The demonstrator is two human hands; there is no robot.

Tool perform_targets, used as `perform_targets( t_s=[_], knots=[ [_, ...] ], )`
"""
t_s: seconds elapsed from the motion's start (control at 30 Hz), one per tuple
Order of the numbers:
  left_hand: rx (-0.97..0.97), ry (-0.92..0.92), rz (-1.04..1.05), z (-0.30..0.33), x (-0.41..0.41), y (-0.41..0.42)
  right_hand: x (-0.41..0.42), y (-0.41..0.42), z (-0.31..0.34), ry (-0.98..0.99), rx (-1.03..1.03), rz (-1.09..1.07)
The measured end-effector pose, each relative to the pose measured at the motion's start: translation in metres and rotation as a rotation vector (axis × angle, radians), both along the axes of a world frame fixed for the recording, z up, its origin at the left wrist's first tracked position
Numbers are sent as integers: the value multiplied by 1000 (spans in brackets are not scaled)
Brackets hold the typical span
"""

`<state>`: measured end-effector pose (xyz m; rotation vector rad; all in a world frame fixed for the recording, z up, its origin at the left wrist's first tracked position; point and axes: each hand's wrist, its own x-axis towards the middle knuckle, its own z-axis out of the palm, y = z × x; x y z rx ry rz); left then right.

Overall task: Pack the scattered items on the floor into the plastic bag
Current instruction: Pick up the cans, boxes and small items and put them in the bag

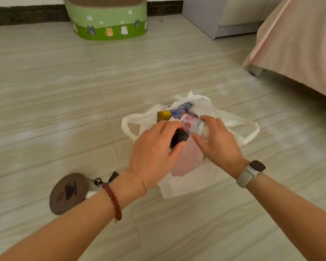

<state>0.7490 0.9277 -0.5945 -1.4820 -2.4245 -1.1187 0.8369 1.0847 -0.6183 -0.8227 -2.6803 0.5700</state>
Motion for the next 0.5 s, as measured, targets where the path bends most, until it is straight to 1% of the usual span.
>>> perform_targets(
  t_s=[0.07,0.1,0.13,0.2,0.23,0.3,0.33,0.43,0.5],
  knots=[
    [-196,131,11,-11,-7,28,-10,17,-13,-214,147,27],
    [-285,164,31,-20,-12,39,-13,25,-20,-258,245,32],
    [-358,228,52,-27,-16,50,-16,30,-25,-264,330,20],
    [-485,344,103,-37,-24,65,-21,39,-29,-265,437,-62],
    [-542,358,131,-40,-27,69,-22,43,-28,-341,429,-91],
    [-634,267,154,-51,-31,74,-19,51,-36,-499,359,-84],
    [-669,240,168,-55,-33,74,-16,55,-41,-529,337,-58],
    [-707,298,214,-56,-37,66,-1,62,-44,-474,296,6],
    [-729,260,261,-56,-46,61,8,65,-42,-417,230,-73]
  ],
)
